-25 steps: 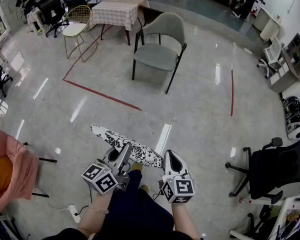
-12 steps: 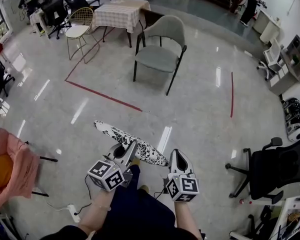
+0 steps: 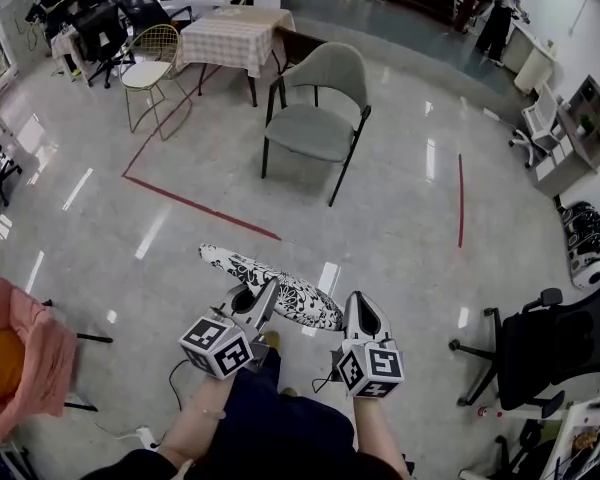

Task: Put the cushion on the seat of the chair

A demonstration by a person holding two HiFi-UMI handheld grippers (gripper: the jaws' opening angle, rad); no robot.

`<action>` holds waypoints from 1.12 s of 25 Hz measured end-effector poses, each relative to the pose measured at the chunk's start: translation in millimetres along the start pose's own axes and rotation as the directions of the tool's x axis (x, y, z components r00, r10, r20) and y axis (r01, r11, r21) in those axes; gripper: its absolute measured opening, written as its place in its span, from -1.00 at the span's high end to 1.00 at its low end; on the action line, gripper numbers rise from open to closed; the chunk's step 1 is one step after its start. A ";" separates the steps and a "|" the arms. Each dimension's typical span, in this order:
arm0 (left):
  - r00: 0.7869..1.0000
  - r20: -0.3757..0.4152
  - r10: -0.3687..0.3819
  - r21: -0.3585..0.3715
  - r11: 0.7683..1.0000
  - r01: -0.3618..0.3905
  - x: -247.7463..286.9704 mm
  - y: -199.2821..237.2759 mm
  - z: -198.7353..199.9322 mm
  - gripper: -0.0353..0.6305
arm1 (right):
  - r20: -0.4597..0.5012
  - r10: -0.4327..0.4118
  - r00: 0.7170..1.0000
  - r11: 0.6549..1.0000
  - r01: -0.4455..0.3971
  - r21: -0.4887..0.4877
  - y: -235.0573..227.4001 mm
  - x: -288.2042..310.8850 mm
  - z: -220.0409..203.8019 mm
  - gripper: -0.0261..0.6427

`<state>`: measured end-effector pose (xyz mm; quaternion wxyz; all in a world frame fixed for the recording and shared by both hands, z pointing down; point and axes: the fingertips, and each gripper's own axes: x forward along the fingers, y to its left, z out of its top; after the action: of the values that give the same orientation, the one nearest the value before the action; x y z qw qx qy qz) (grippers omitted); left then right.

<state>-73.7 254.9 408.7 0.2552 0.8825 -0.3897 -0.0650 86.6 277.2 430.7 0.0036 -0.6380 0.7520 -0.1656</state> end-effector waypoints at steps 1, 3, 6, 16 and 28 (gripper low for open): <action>1.000 -0.002 -0.002 0.000 1.000 0.002 3.9 5.2 3.2 0.82 | 0.001 -0.004 1.000 1.000 0.004 -0.002 1.4 7.3 1.6 0.87; 1.000 -0.007 -0.004 -0.003 1.000 0.004 10.6 15.5 8.7 0.82 | 0.003 -0.015 1.000 1.000 0.015 -0.004 4.2 20.1 3.8 0.87; 1.000 -0.009 -0.010 0.000 1.000 0.010 19.9 28.2 17.5 0.82 | 0.003 -0.020 1.000 1.000 0.020 -0.009 9.0 37.2 5.8 0.87; 0.999 -0.018 -0.049 -0.014 0.999 0.049 49.6 64.7 36.1 0.82 | -0.004 -0.012 1.000 1.000 0.012 -0.011 24.6 90.9 11.5 0.87; 0.996 -0.039 -0.078 -0.029 0.997 0.077 68.2 86.1 47.0 0.82 | -0.002 -0.033 0.999 0.999 0.033 0.009 35.1 118.6 16.2 0.88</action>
<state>-97.8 138.3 417.1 0.2722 0.8945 -0.3491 -0.0626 34.4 163.8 430.9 0.0031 -0.6503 0.7405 -0.1698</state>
